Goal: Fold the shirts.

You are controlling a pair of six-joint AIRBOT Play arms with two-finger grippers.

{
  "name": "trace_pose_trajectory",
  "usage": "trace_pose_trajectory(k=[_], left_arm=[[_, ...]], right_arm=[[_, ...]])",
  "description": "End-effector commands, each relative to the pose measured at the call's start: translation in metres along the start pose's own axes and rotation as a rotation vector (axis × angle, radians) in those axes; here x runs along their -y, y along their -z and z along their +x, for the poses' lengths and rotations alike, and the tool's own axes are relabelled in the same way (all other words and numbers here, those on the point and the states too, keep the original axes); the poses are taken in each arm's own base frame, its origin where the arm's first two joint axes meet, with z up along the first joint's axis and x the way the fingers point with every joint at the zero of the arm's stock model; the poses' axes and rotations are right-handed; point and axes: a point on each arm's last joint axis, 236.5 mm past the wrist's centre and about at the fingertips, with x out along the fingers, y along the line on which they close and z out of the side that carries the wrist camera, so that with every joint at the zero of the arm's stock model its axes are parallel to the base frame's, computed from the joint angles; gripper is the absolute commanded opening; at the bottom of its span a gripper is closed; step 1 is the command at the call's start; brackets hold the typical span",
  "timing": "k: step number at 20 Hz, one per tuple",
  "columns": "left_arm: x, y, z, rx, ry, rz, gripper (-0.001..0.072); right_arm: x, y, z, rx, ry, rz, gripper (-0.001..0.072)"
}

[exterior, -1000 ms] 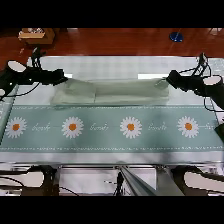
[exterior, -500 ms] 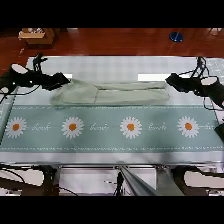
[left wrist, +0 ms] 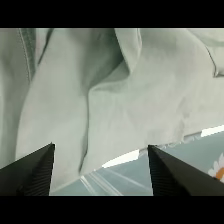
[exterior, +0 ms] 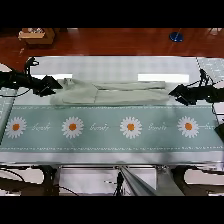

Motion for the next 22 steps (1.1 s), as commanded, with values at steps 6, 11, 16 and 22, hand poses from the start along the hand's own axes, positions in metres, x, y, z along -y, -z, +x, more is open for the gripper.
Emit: trace_pose_trajectory(k=[6,11,16,22], left_arm=[[0.018,0.010,0.008,-0.048,0.027,0.051,0.0671],[0.043,0.003,-0.004,0.000,0.090,0.053,0.0389],[0.154,-0.014,-0.032,0.113,0.414,0.047,0.0029],[0.260,0.038,0.027,-0.001,0.511,0.167,0.0029]], right_arm=[[-0.056,0.019,0.062,-0.052,-0.152,0.072,0.0392],[-0.070,-0.001,0.024,0.039,-0.165,-0.009,0.0026],[-0.075,0.012,-0.061,0.066,-0.077,-0.211,0.0026],[-0.060,0.047,-0.127,0.048,0.100,-0.322,0.0026]])
